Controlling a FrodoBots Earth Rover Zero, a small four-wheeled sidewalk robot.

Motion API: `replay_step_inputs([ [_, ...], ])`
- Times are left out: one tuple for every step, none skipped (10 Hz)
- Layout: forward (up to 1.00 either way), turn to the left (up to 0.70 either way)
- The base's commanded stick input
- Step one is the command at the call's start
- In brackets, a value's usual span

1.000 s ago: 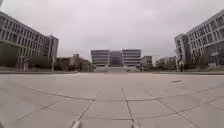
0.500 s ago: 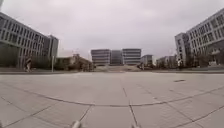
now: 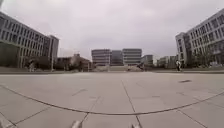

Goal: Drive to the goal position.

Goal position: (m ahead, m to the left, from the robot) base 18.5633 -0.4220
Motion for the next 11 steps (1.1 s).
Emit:
replay_step_inputs([
  [0.7, 0.0],
  [0.7, 0.0],
  [0.7, 0.0],
  [0.7, 0.0],
  [0.7, 0.0],
  [0.7, 0.0],
  [0.7, 0.0],
  [0.7, 0.0],
  [0.7, 0.0],
  [0.7, 0.0],
  [0.7, 0.0],
])
